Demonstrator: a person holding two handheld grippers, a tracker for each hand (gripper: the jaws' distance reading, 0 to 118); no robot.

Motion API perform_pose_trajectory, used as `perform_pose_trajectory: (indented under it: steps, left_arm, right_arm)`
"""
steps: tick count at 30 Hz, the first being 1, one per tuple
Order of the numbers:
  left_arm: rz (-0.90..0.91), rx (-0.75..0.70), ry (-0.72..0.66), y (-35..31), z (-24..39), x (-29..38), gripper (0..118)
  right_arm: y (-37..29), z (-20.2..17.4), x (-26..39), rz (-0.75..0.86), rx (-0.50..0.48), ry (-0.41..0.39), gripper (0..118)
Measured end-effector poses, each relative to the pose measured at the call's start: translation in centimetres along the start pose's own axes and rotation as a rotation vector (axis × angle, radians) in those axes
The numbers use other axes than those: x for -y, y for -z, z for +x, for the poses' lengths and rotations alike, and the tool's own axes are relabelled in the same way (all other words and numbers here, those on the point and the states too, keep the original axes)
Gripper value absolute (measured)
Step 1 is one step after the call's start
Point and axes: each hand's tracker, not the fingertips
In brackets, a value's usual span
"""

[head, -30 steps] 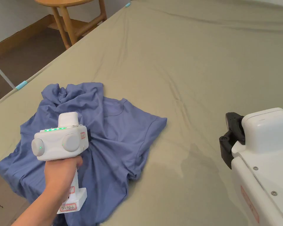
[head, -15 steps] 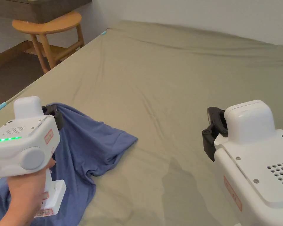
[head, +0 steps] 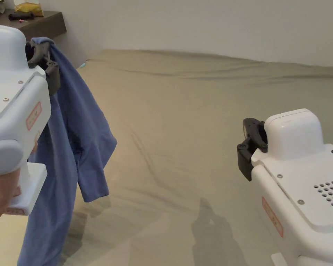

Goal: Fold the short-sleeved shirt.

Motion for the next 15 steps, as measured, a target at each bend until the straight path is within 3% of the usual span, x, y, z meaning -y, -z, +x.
perform_pose_trajectory:
  steps: [9,15]
  left_arm:
    - [0.08,0.212,0.008,3.6,8.3,-4.7,2]
    - [0.131,0.396,0.109,5.9,18.1,-5.1,2]
  right_arm:
    - [-3.4,6.5,0.3,0.014,0.197,-0.001,0]
    - [-4.5,10.2,1.6,-0.023,0.3,0.009,0]
